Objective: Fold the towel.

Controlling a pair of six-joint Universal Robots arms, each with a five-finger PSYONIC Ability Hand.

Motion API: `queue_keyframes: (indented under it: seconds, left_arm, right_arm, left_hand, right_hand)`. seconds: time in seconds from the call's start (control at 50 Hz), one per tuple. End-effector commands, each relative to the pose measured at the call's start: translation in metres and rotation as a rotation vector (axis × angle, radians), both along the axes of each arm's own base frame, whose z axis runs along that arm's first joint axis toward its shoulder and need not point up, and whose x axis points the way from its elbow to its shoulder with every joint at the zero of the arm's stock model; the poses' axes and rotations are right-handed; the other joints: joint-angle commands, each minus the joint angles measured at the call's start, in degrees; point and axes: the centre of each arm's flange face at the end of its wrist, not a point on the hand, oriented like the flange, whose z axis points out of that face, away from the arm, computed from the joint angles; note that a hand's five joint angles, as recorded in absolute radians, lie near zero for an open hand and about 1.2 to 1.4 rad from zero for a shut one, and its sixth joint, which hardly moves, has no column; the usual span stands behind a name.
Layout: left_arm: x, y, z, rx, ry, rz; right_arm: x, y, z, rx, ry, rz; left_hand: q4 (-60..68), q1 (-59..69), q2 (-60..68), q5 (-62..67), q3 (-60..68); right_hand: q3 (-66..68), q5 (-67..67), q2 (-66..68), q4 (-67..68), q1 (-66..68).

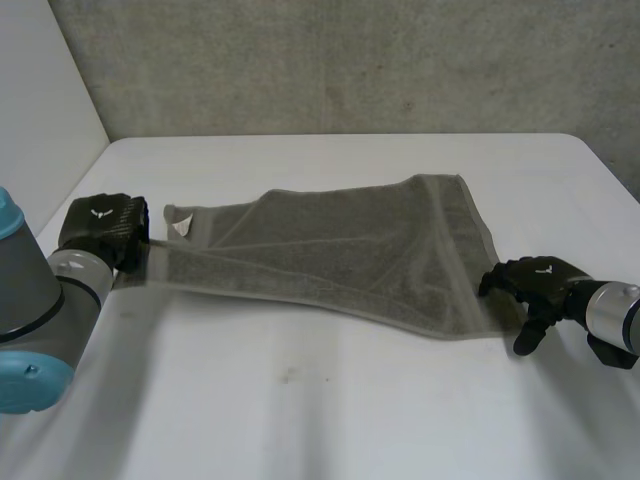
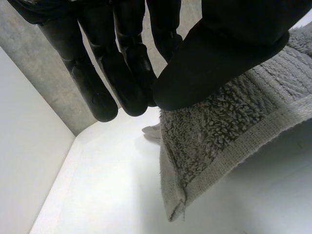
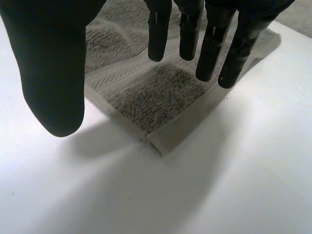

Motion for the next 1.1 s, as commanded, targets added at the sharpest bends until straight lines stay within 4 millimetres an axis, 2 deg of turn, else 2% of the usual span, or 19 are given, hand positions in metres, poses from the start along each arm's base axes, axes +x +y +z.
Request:
queue_keyframes:
  seconds: [0.02, 0.28, 0.46, 0.52, 0.74, 0.88, 0.92, 0.94, 0.98, 1.04, 1.08, 1.1]
  left_arm:
    - [0.000, -0.001, 0.000, -0.001, 0.001, -0.001]
    - [0.000, 0.000, -0.004, 0.012, -0.001, -0.002]
    - [-0.001, 0.000, -0.004, 0.012, -0.001, -0.004]
    - [-0.001, 0.000, -0.004, 0.014, -0.001, -0.004]
    - [-0.001, 0.001, -0.006, 0.018, -0.002, -0.005]
    - [-0.001, 0.001, -0.006, 0.018, -0.002, -0.007]
    - [-0.002, 0.002, -0.006, 0.021, -0.003, -0.008]
    - [-0.002, 0.002, -0.006, 0.021, -0.003, -0.008]
    - [-0.002, 0.003, -0.007, 0.027, -0.006, -0.010]
    - [-0.002, 0.003, -0.007, 0.029, -0.006, -0.012]
    - [-0.002, 0.004, -0.006, 0.031, -0.008, -0.014]
    - [-0.002, 0.004, -0.006, 0.031, -0.008, -0.014]
  right_arm:
    - [0.002, -0.004, -0.010, -0.002, 0.017, 0.018]
    - [0.002, -0.022, -0.021, -0.059, 0.026, 0.010]
    - [0.000, -0.030, -0.025, -0.072, 0.037, -0.007]
    - [0.000, -0.032, -0.025, -0.083, 0.036, -0.008]
    - [0.011, -0.039, -0.015, -0.138, 0.041, 0.008]
    - [0.022, -0.040, -0.015, -0.154, 0.054, 0.023]
    - [0.027, -0.042, -0.013, -0.176, 0.055, 0.033]
    - [0.027, -0.042, -0.013, -0.176, 0.055, 0.033]
    - [0.028, -0.045, -0.008, -0.202, 0.051, 0.021]
    - [0.027, -0.047, -0.004, -0.211, 0.045, 0.005]
    - [0.023, -0.047, 0.009, -0.230, 0.035, -0.030]
    - [0.023, -0.047, 0.009, -0.230, 0.035, -0.030]
  left_hand:
    - [10.22, 11.20, 10.18, 10.32, 10.32]
    - [10.22, 11.20, 10.18, 10.32, 10.32]
    - [10.22, 11.20, 10.18, 10.32, 10.32]
    - [10.22, 11.20, 10.18, 10.32, 10.32]
    - [10.22, 11.20, 10.18, 10.32, 10.32]
    - [10.22, 11.20, 10.18, 10.32, 10.32]
    - [10.22, 11.20, 10.18, 10.32, 10.32]
    - [10.22, 11.20, 10.18, 10.32, 10.32]
    - [10.22, 11.20, 10.18, 10.32, 10.32]
    - [10.22, 11.20, 10.18, 10.32, 10.32]
    - [10.22, 11.20, 10.18, 10.32, 10.32]
    - [10.22, 11.20, 10.18, 10.32, 10.32]
  right_hand:
    - [8.46, 8.60, 11.68, 8.45, 12.19]
    - [19.22, 19.36, 22.44, 19.21, 22.95]
    - [20.74, 20.88, 23.96, 20.73, 24.47]
    - [28.81, 28.95, 32.04, 28.81, 32.55]
    - [29.49, 29.63, 32.71, 29.48, 33.22]
    - [31.84, 31.98, 35.07, 31.83, 35.57]
    - [42.87, 43.01, 46.10, 42.86, 46.60]
    - [42.94, 43.08, 46.17, 42.94, 46.68]
    - [56.30, 56.44, 59.52, 56.29, 60.03]
    - [56.34, 56.48, 59.56, 56.33, 60.07]
    - [56.34, 56.48, 59.56, 56.33, 60.07]
    - [56.34, 56.48, 59.56, 56.33, 60.07]
